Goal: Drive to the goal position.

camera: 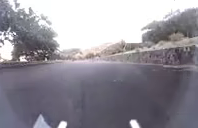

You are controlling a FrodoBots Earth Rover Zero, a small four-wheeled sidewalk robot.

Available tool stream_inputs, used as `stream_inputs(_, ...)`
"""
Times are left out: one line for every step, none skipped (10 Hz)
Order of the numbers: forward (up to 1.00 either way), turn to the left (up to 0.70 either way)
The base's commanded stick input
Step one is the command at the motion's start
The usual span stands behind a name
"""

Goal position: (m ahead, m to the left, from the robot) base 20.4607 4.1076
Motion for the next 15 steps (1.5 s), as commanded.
stream_inputs(0.7,0.0)
stream_inputs(0.7,0.0)
stream_inputs(0.7,0.0)
stream_inputs(0.7,0.0)
stream_inputs(0.7,0.0)
stream_inputs(0.7,0.0)
stream_inputs(0.7,0.0)
stream_inputs(0.7,0.0)
stream_inputs(0.7,0.0)
stream_inputs(0.7,0.0)
stream_inputs(0.7,0.0)
stream_inputs(0.7,0.0)
stream_inputs(0.7,0.0)
stream_inputs(0.7,0.0)
stream_inputs(0.7,0.0)
